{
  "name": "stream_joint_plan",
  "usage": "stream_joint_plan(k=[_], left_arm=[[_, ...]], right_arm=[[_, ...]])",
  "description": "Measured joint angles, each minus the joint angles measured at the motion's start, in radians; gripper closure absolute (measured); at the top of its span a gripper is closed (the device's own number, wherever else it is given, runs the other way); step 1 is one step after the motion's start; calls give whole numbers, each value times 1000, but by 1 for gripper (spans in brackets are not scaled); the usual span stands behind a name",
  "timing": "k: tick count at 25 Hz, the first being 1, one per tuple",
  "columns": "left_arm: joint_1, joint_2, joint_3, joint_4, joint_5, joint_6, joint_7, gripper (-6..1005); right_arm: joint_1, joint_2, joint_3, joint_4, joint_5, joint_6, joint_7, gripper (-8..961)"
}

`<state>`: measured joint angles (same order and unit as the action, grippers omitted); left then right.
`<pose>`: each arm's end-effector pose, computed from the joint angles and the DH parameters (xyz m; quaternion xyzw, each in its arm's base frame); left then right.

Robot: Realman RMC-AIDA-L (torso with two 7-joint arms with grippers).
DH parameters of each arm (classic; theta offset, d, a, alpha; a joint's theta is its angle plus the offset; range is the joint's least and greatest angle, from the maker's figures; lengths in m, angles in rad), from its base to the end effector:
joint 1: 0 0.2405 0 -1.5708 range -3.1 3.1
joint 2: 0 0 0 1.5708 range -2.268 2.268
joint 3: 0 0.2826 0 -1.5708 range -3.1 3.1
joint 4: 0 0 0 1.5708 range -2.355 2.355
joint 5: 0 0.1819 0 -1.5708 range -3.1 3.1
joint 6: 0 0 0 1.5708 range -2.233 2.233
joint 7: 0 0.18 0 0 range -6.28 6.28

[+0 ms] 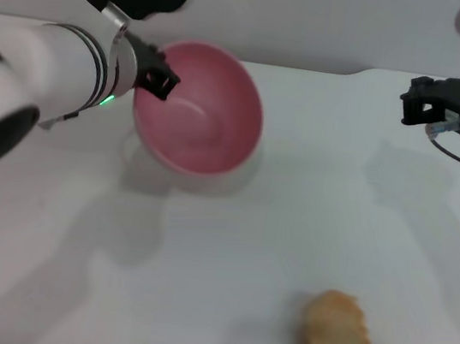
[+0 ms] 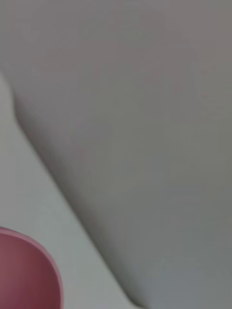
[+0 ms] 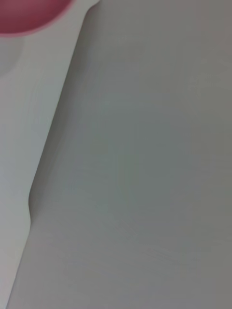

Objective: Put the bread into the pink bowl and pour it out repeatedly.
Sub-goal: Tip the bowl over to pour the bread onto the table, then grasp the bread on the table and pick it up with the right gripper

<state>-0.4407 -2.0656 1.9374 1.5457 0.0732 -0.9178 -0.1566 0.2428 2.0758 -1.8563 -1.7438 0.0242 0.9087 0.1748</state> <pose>-0.1880 0.3897 -0.0470 -0.8404 -0.2329 0.0633 0.4853 0.2013 0.3579 -0.0194 -0.8088 0.3279 0.0163 0.4879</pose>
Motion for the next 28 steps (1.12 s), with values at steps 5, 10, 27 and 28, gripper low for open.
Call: stream_joint_plan(k=[5, 10, 27, 28], left_arm=[[-14, 2, -51, 45, -111, -109, 6, 958], [-30, 3, -87, 57, -135, -203, 6, 958], [-30, 4, -129, 36, -163, -247, 31, 958], [-30, 4, -129, 31, -162, -245, 31, 958]], right_arm=[[24, 0, -9, 13, 0, 35, 0, 896], [59, -2, -32, 28, 11, 98, -17, 882], [75, 0, -98, 46, 194, 185, -115, 835], [74, 0, -104, 46, 196, 197, -115, 832]])
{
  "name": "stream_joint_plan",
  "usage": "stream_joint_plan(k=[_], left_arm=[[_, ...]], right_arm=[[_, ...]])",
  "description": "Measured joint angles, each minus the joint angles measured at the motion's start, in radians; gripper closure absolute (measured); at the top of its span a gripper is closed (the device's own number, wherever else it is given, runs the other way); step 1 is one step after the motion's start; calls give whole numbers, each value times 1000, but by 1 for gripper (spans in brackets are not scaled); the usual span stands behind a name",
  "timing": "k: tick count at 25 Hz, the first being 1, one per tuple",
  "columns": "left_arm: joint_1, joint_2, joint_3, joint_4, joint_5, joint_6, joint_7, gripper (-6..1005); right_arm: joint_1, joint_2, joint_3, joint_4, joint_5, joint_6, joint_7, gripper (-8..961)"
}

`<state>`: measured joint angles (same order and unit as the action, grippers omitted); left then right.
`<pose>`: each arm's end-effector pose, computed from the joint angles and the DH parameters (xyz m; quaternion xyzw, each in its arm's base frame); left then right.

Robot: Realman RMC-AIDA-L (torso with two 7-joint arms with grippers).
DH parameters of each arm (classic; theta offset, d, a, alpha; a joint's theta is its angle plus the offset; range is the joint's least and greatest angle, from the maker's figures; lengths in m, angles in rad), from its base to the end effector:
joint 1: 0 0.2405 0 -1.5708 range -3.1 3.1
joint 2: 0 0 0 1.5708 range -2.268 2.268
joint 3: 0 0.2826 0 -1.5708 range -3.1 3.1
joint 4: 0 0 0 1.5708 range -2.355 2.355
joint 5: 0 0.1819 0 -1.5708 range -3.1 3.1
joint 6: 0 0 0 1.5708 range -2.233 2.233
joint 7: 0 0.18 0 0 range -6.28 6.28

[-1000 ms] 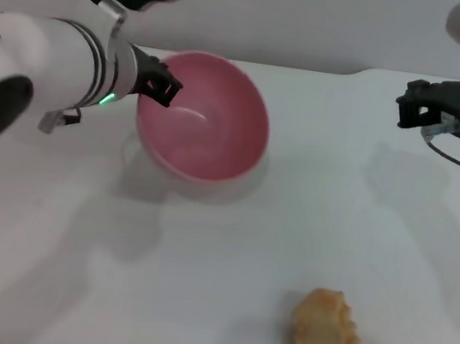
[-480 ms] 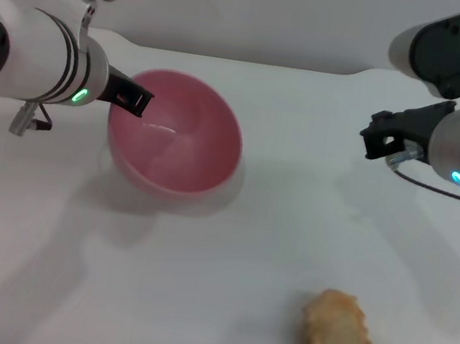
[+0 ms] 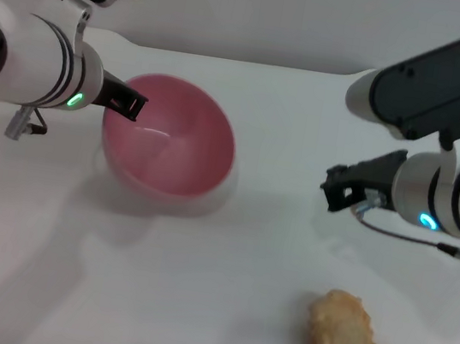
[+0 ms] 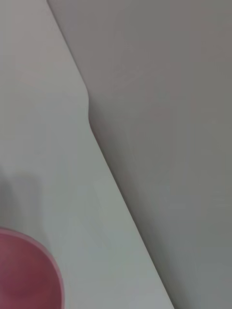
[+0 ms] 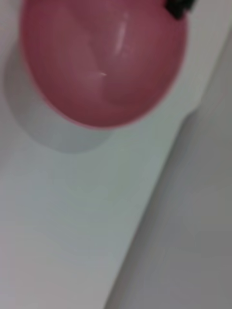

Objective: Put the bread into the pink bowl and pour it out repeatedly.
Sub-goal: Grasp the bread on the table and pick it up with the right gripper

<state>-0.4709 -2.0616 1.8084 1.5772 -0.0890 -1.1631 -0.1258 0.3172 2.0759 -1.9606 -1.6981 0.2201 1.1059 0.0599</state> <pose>-0.2085 0.3796 -0.0349 -0.8219 -0.3407 0.1047 0.4443 0.1961 0.3233 -0.0772 -0.8731 0.3235 -0.0707 0.3579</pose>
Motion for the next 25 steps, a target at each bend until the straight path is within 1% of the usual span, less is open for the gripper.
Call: stream_joint_plan(k=[7, 10, 13, 16, 21, 25], left_arm=[[-14, 0, -1, -31, 0, 5, 0, 958], [-16, 0, -5, -34, 0, 5, 0, 958], [-17, 0, -10, -39, 0, 10, 0, 958], [-19, 0, -14, -47, 0, 15, 0, 958], [-29, 0, -26, -72, -7, 28, 10, 958], [-32, 0, -29, -74, -7, 30, 10, 958]], right_arm=[[-6, 2, -29, -19, 52, 68, 36, 812], [-12, 2, -74, -23, 60, 106, 68, 804], [-17, 4, -109, -25, 66, 144, 88, 706], [-31, 5, -122, -35, 84, 176, 100, 607], [-52, 6, -155, -66, 111, 203, 113, 377], [-67, 6, -165, -89, 108, 237, 127, 292]])
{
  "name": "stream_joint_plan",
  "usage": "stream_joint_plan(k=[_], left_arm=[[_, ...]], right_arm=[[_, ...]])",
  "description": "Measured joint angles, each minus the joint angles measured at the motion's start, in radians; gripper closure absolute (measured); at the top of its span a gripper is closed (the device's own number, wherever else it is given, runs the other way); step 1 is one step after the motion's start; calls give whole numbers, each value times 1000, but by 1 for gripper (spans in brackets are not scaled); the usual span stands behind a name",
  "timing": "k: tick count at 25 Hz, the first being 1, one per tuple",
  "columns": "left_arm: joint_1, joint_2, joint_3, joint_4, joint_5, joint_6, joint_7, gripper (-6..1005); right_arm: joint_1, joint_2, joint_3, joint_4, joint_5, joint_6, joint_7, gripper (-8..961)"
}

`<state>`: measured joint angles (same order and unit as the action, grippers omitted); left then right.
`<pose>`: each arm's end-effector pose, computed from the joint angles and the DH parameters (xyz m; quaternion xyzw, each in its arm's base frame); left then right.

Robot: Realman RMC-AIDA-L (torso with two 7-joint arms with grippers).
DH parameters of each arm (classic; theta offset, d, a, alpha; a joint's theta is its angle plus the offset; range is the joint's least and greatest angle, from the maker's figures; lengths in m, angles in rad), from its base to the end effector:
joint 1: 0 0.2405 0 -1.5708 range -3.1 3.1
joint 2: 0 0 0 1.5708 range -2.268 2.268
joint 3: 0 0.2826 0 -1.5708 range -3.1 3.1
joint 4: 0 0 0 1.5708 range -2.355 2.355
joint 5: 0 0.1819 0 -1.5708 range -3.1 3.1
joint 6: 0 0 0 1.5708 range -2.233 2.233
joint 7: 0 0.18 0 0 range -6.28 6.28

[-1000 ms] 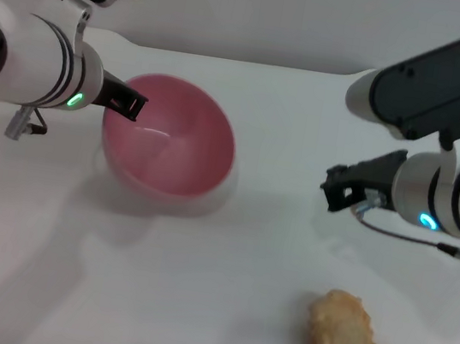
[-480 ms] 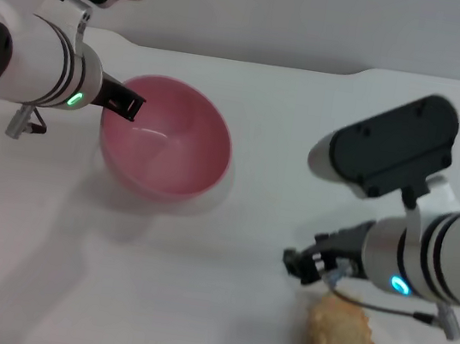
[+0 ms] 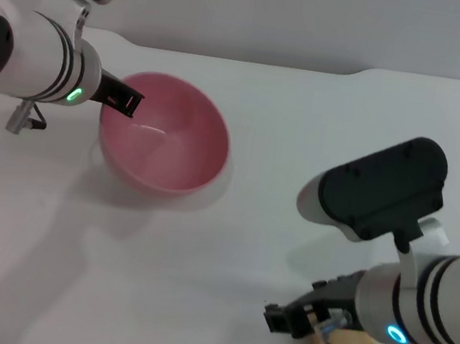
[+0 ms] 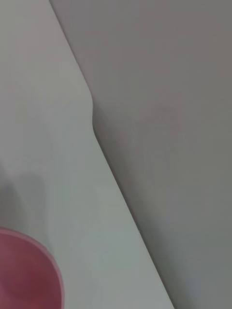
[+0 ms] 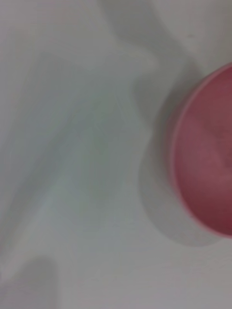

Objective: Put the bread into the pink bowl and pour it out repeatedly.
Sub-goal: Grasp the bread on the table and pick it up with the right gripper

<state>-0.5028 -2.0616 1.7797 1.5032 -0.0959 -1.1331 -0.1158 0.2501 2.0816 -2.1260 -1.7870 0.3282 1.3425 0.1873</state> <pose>-0.2149 0.3898 -0.0358 -0.8181 -0.3463 0.1104 0.4456 0.2037 0.2432 -0.1118 -0.8742 0.3959 -0.1433 0.2419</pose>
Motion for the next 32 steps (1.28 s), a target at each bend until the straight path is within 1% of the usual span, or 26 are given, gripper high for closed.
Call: stream_joint_plan(k=[2, 8, 14, 20, 28, 32], left_arm=[[0, 0, -3, -1, 1, 3, 0, 958], [-4, 0, -7, -25, 0, 18, 1, 958], [-5, 0, -7, -27, -1, 21, 1, 958], [-8, 0, -7, -25, 4, 23, 2, 958], [-8, 0, -6, -23, 6, 25, 4, 958], [-8, 0, -6, -22, 7, 26, 9, 958]], right_arm=[[-10, 0, 5, -5, -6, 18, 2, 249], [-46, 1, 40, -41, -59, 62, 4, 251], [-51, 2, 37, -27, -55, 52, 9, 252], [-48, 3, 27, 15, -36, 17, 17, 254], [-42, 2, 13, 106, -33, -44, 27, 256], [-24, -1, 22, 161, -10, -65, 26, 257]])
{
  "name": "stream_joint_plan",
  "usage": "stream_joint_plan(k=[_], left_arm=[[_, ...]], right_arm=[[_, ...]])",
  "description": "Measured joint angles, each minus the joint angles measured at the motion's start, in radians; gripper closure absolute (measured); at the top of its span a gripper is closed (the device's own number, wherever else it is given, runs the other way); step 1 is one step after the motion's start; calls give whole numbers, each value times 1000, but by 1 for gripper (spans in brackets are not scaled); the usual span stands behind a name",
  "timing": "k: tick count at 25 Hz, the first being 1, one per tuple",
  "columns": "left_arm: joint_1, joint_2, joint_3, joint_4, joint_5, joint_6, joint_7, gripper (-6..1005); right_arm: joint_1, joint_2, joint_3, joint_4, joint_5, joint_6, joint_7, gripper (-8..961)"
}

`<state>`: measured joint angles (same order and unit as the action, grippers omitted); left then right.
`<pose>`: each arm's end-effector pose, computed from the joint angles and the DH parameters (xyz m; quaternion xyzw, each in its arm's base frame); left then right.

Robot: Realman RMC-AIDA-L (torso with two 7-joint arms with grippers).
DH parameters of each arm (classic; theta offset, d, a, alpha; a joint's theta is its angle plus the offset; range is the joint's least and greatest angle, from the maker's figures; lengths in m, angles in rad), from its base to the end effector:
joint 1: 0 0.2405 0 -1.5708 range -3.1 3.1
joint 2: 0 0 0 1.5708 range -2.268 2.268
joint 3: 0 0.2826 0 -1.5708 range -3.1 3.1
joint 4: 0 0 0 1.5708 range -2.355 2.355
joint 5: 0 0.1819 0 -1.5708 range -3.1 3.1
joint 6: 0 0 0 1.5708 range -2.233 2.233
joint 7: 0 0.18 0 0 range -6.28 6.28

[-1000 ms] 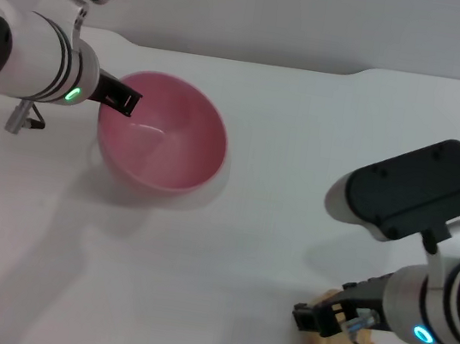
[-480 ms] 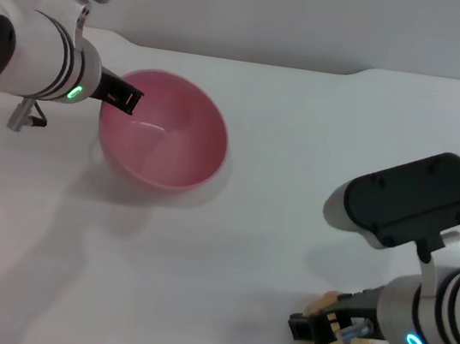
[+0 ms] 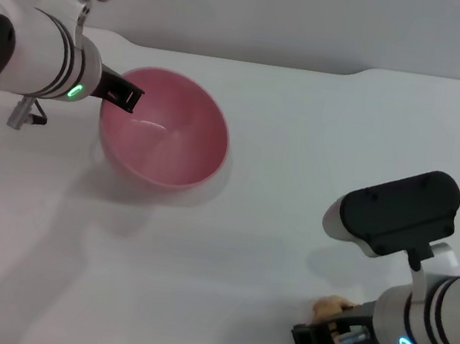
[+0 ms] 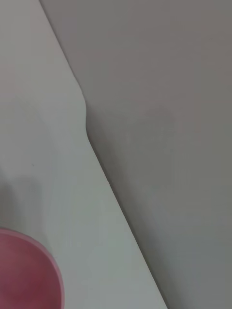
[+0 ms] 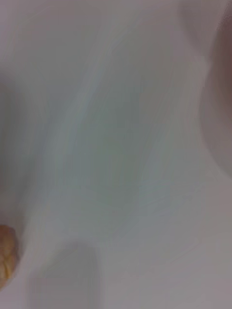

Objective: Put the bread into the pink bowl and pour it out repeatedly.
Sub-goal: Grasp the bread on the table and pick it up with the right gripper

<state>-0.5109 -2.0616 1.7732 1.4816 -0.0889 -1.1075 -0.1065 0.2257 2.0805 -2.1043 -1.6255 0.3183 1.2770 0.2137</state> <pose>-0.2152 0.3947 -0.0352 -0.8186 -0.3394 0.1088 0.4504 0.2472 0.2430 -0.1191 -0.8378 0.4511 -0.1764 0.2520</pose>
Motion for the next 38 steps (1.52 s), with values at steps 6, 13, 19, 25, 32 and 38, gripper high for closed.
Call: stream_joint_plan(k=[6, 13, 19, 25, 32, 38], left_arm=[[-2, 0, 0, 4, 0, 1, 2, 958], [-3, 0, 8, 5, -1, 6, 2, 958], [-3, 0, 9, 2, -6, 11, 3, 958], [-3, -2, 18, 1, -8, 20, 4, 958], [-3, -4, 44, 2, -30, 23, 4, 958], [-3, -5, 65, 10, -66, 34, 3, 958]], right_arm=[[47, -9, -19, 39, 38, 12, -47, 267], [46, -7, -25, -22, 7, 44, -57, 327], [56, -8, -2, -181, -94, 105, -64, 374], [100, -8, 51, -267, -140, 123, -91, 544], [150, -8, 77, -352, -193, 97, -101, 624], [190, -8, 73, -370, -307, -2, -109, 663]])
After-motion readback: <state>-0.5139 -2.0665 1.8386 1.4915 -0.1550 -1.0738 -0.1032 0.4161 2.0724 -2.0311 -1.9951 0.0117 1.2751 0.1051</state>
